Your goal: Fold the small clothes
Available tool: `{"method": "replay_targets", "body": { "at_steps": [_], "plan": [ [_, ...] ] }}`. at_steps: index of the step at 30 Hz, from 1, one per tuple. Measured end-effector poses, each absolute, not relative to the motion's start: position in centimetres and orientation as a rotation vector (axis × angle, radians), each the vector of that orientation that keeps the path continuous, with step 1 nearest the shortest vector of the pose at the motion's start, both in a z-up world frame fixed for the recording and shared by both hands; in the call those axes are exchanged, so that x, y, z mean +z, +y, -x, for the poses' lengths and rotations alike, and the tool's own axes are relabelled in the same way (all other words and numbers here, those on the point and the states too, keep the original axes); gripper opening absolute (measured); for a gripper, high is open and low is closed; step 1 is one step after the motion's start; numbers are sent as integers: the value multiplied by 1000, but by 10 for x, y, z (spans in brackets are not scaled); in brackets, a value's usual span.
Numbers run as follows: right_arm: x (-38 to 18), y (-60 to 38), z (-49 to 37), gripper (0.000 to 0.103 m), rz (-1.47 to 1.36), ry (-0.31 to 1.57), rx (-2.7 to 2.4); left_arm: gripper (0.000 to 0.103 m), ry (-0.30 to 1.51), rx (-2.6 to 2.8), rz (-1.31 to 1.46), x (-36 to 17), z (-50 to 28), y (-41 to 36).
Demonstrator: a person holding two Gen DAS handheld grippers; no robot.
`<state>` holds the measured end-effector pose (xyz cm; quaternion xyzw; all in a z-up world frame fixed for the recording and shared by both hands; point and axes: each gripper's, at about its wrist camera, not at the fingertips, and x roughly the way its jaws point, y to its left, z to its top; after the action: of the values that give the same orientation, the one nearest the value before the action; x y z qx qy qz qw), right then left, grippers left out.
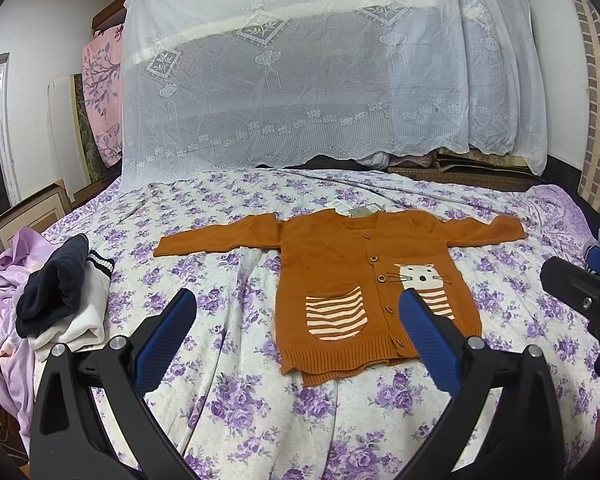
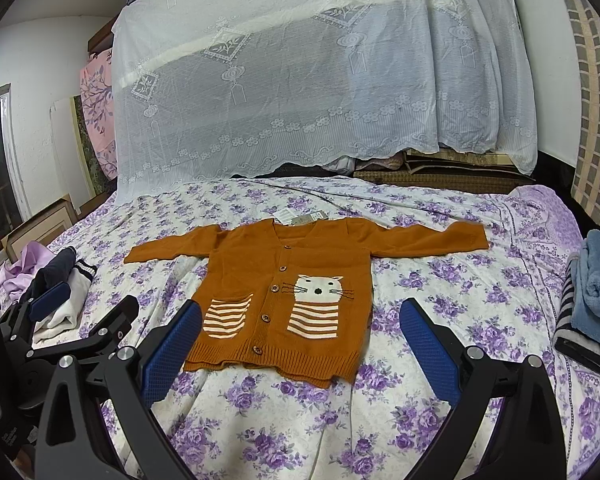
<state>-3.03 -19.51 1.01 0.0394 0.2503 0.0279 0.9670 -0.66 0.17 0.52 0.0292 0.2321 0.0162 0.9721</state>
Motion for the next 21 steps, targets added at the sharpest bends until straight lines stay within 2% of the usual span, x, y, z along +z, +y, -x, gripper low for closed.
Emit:
{"method": "replay_targets", "body": {
  "at_steps": [21],
  "plan": [
    [9,-196,30,99,-84,508,57,99,469,32,-59,5,7,1]
  ]
}}
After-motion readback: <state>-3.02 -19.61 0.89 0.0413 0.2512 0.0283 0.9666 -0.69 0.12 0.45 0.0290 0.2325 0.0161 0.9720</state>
